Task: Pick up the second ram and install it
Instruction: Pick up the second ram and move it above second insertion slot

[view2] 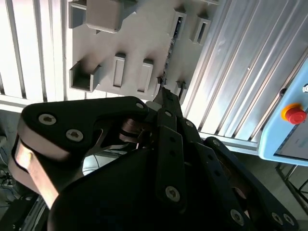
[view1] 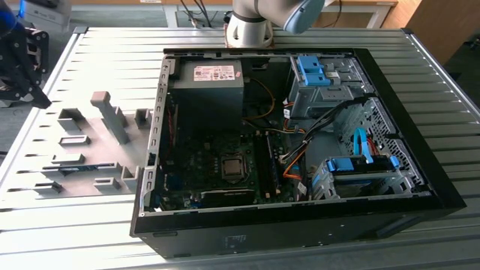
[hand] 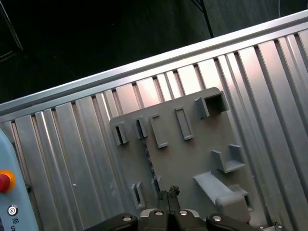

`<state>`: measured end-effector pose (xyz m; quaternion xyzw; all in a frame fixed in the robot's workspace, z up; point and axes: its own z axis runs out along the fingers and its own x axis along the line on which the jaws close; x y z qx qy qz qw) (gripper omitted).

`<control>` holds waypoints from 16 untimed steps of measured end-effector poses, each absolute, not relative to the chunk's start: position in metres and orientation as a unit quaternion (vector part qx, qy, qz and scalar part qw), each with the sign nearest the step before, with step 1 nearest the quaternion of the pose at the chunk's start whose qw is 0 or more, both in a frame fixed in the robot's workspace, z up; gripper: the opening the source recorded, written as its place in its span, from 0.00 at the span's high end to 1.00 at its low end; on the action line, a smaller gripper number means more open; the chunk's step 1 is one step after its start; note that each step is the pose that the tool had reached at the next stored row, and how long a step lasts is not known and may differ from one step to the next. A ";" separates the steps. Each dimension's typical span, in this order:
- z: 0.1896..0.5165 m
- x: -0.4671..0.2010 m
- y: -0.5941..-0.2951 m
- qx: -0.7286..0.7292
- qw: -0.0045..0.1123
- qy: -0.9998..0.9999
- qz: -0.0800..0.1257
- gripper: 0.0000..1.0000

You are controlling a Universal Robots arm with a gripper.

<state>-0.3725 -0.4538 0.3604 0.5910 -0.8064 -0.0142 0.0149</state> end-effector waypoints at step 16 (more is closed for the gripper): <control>0.354 -0.383 -0.454 0.629 -0.003 -0.777 -0.016 0.90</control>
